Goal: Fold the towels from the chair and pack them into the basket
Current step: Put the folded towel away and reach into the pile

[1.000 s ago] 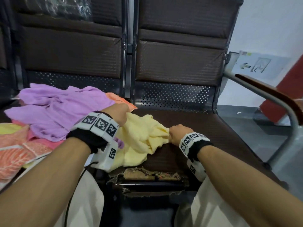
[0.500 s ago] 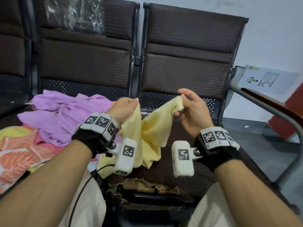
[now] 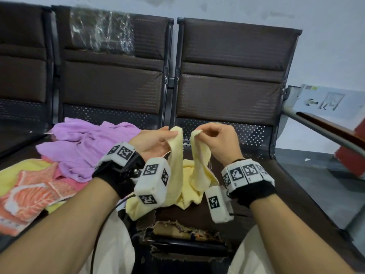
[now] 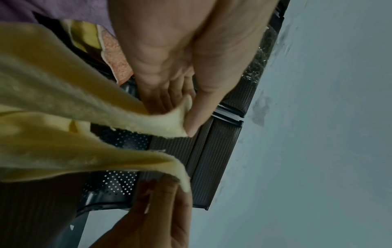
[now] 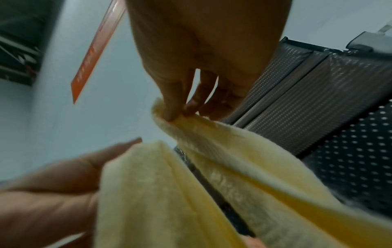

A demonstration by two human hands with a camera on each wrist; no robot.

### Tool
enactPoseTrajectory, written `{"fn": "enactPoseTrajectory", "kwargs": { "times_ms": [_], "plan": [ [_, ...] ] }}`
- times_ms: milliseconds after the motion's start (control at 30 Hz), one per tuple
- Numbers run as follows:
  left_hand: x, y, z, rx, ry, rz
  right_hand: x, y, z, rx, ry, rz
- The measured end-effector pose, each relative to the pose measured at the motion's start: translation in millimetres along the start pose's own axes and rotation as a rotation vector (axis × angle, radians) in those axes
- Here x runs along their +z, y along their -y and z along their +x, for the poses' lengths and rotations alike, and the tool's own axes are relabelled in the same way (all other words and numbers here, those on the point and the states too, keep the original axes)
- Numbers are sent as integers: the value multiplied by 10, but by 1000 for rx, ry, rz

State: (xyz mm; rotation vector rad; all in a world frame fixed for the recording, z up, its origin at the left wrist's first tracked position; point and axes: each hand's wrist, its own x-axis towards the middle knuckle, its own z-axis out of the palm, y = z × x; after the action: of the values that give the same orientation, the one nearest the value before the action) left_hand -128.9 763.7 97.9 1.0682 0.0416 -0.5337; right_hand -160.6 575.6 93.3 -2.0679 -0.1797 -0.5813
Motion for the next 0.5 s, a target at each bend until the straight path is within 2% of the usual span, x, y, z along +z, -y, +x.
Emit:
{"fn": "enactPoseTrajectory", "kwargs": {
  "times_ms": [67, 133, 233, 367, 433, 500],
  "plan": [
    [-14, 13, 19, 50, 7, -63, -4, 93, 8, -111, -38, 39],
    [9, 22, 16, 141, 4, -58, 7, 209, -18, -204, -108, 183],
    [86, 40, 29, 315, -52, 71, 38, 320, -29, -189, -132, 446],
    [167, 124, -22, 443, -98, 278, 96, 253, -16, -97, -141, 215],
    [162, 160, -40, 501, -144, 364, 106, 275, -21, -103, -141, 220],
    [147, 164, -59, 561, -203, 431, 107, 330, -26, -145, -131, 325]
  ]
}}
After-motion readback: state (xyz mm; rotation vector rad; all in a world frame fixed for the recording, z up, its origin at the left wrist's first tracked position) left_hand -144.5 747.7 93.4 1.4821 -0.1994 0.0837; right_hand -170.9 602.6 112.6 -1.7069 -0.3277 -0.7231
